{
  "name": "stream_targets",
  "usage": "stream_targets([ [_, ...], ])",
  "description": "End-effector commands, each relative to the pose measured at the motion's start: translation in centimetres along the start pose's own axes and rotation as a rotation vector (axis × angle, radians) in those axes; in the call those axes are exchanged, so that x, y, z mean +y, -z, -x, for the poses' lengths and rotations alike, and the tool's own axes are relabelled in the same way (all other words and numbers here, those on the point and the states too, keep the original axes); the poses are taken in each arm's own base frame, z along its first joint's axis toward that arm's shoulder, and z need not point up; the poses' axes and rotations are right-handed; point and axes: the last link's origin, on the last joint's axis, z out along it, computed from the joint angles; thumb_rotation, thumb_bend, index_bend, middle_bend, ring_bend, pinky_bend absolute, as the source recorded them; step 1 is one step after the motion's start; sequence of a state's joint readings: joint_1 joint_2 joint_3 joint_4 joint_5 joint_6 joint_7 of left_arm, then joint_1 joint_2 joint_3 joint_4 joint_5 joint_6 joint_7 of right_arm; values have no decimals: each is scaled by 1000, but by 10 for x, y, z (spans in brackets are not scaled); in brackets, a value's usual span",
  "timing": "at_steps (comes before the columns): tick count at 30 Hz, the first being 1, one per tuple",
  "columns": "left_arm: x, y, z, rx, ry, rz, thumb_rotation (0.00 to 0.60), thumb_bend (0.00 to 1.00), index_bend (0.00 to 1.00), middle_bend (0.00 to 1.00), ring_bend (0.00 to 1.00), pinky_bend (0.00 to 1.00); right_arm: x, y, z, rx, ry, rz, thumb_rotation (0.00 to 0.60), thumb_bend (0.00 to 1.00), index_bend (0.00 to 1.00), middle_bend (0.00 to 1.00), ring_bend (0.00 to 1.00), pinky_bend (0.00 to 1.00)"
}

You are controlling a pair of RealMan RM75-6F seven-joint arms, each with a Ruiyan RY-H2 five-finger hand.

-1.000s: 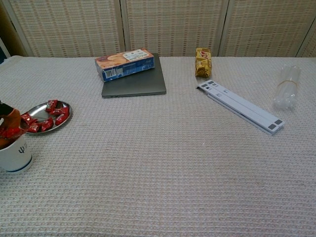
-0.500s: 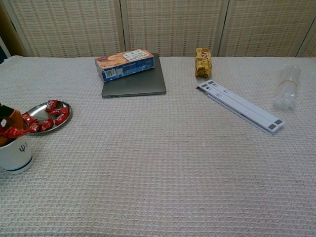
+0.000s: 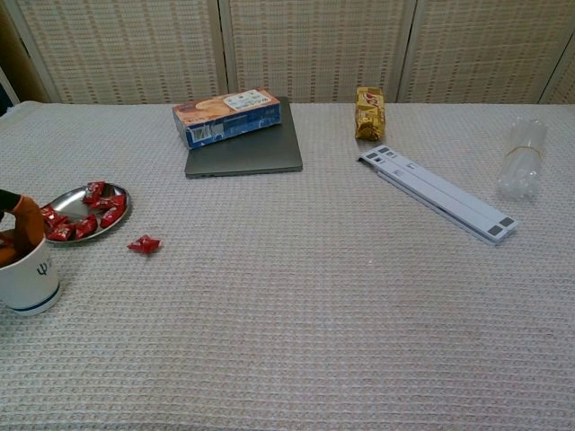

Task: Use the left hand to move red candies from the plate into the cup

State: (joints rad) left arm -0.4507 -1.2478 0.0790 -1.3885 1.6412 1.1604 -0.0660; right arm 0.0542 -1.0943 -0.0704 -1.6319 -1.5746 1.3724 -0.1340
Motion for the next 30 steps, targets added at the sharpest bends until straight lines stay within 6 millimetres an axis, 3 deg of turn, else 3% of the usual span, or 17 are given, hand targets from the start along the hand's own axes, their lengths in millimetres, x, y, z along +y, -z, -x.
stream_targets([
  [1, 2, 0, -1, 7, 11, 11, 600, 446, 236, 358, 612, 1000, 0, 0, 0, -1, 0, 0, 600, 64, 0, 0, 0, 0],
  [11, 6, -5, -4, 31, 43, 30, 600, 413, 152, 307, 570, 1000, 1, 0, -1, 1, -3, 2, 600, 63, 0, 0, 0, 0],
  [24, -4, -3, -6, 19, 17, -11, 600, 404, 208, 323, 562, 1000, 0, -2, 0, -3, 1, 5, 600, 64, 0, 0, 0, 0],
  [30, -4, 0, -5, 15, 24, -8, 600, 402, 180, 324, 542, 1000, 0, -1, 1, -4, 2, 6, 600, 63, 0, 0, 0, 0],
])
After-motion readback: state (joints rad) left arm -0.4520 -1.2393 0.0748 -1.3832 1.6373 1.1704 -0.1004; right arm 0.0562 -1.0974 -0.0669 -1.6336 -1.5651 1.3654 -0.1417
